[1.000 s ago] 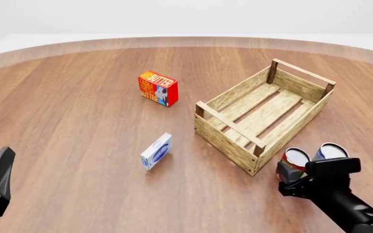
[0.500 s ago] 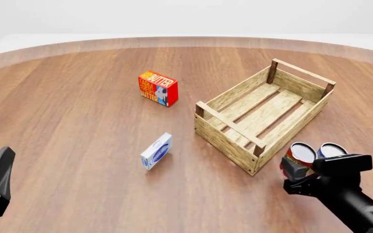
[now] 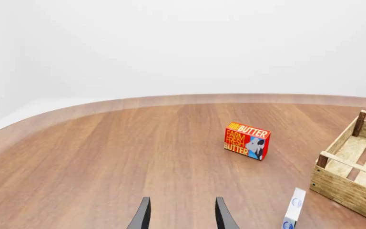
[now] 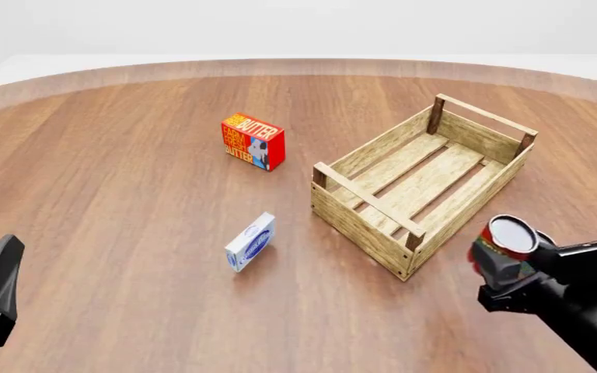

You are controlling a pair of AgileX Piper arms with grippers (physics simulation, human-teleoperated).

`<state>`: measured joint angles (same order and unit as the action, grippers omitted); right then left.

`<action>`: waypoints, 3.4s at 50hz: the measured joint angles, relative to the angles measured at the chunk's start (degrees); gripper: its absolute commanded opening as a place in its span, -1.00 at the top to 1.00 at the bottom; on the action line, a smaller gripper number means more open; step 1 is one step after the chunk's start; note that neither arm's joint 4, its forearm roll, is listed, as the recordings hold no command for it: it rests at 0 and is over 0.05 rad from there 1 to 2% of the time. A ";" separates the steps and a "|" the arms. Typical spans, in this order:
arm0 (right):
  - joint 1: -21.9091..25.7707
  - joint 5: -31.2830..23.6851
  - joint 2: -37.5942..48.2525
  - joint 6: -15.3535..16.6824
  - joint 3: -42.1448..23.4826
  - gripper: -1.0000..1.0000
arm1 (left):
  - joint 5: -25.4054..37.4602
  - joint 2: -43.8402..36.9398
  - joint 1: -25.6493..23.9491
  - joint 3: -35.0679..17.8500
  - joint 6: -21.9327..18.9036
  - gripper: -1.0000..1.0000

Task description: Pick up the tomato sauce, and put it in the wooden tray.

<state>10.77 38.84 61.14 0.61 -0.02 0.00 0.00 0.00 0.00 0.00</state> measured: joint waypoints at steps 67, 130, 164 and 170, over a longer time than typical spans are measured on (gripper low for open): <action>0.37 -18.72 -9.72 5.57 -16.40 1.00 | 0.00 0.00 0.00 0.00 0.00 -1.00; 2.70 -16.74 12.43 9.79 -34.67 1.00 | 0.00 0.00 0.00 0.00 0.00 -1.00; 3.20 -16.50 23.44 11.21 -41.35 1.00 | 0.00 0.00 0.00 0.00 0.00 -1.00; 3.11 -16.53 25.51 11.39 -42.85 1.00 | 0.00 0.00 0.00 0.00 0.00 -1.00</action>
<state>13.88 22.31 86.64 12.00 -42.87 0.00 0.00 0.00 0.00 0.00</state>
